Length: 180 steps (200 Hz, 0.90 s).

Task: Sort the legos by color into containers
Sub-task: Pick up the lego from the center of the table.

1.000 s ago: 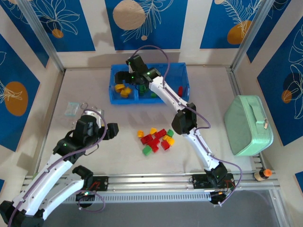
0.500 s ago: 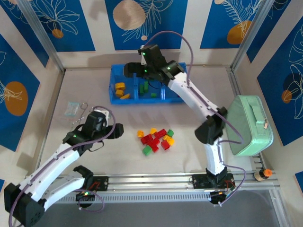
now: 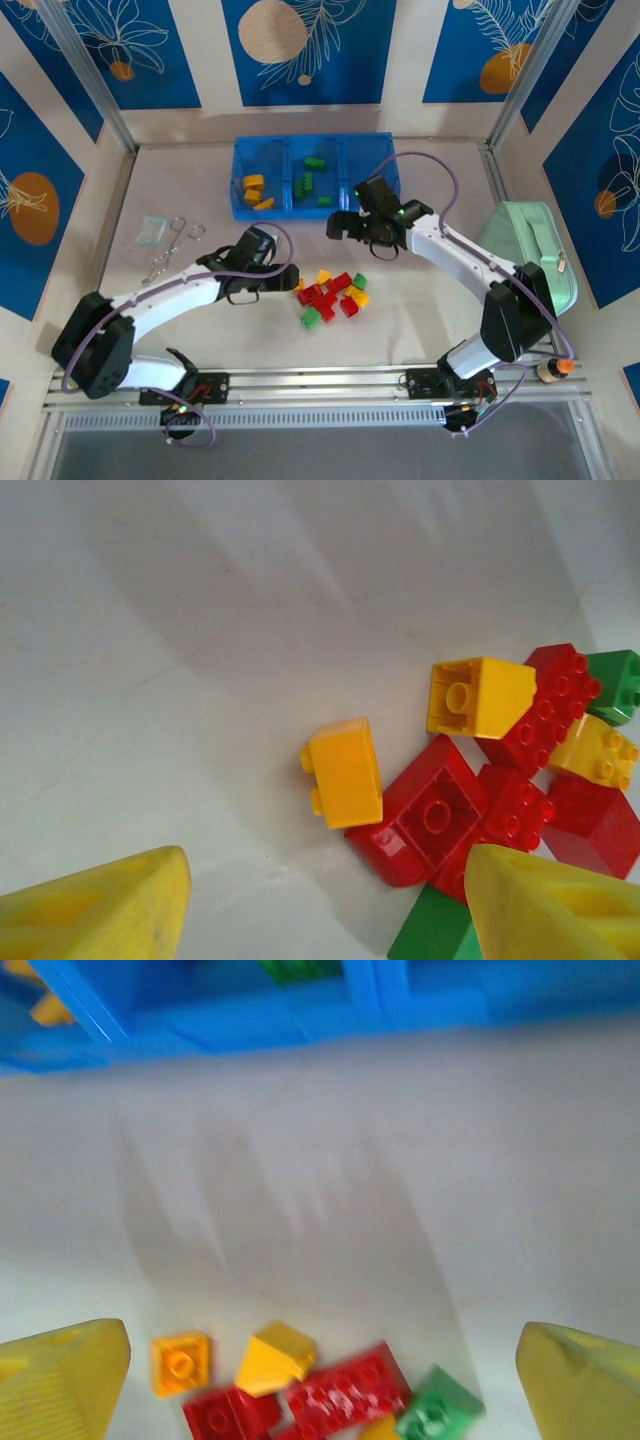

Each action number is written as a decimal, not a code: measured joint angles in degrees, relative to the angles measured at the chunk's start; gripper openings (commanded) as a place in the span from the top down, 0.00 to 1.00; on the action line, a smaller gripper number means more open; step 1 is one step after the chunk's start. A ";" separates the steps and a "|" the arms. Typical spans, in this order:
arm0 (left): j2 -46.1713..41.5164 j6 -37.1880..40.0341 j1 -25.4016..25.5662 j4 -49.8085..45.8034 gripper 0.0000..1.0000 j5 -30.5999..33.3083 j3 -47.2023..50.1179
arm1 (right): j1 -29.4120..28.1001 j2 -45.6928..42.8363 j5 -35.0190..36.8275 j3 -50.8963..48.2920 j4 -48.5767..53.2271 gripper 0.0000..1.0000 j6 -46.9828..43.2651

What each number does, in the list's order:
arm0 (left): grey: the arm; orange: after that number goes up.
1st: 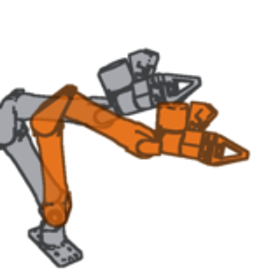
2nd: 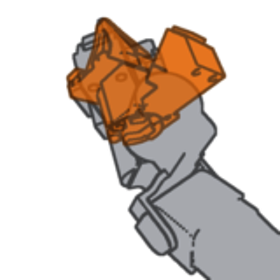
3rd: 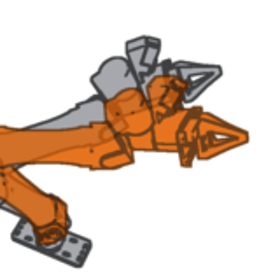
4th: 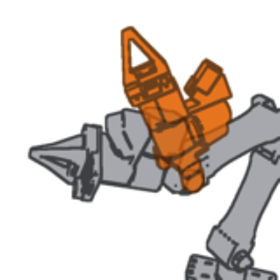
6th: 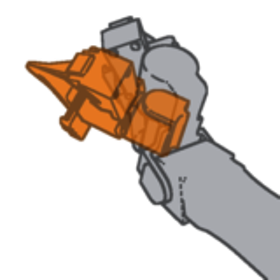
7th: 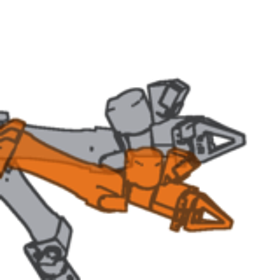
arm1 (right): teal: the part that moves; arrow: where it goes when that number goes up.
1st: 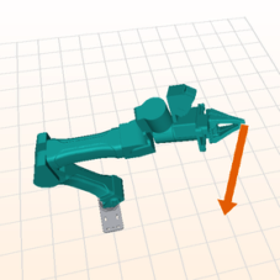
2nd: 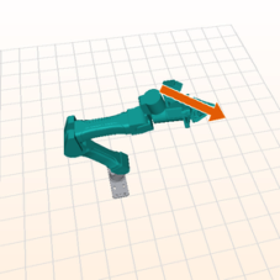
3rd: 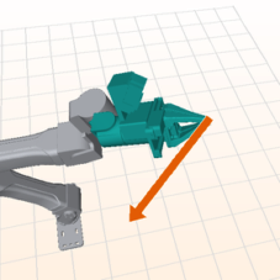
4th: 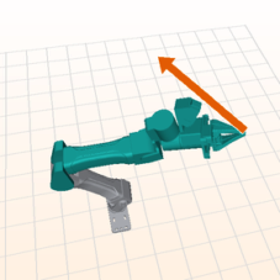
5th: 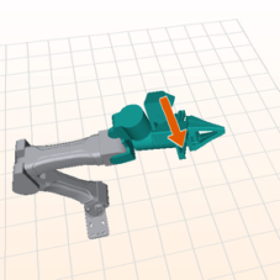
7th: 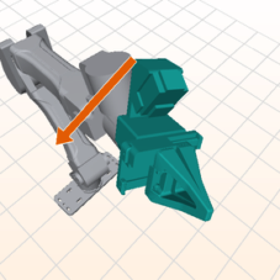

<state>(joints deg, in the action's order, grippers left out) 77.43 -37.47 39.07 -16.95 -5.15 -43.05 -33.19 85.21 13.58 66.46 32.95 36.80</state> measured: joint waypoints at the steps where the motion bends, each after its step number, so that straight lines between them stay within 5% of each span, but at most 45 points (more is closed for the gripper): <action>1: 0.09 -0.04 0.00 0.13 0.28 -0.02 -0.02 | 0.00 -0.35 -0.04 -0.44 0.00 0.01 0.13; 62: 8.87 -1.29 0.68 3.28 0.33 -1.09 -3.98 | 2.03 -10.27 -0.13 -10.10 -2.23 0.00 2.49; 180: 15.67 -1.90 1.79 4.07 0.72 -1.46 -6.32 | 5.20 -14.60 -0.52 -13.88 -2.80 0.00 2.91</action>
<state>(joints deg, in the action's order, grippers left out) 93.10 -39.38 40.86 -12.88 -6.61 -49.36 -27.99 70.61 13.06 52.58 30.15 39.70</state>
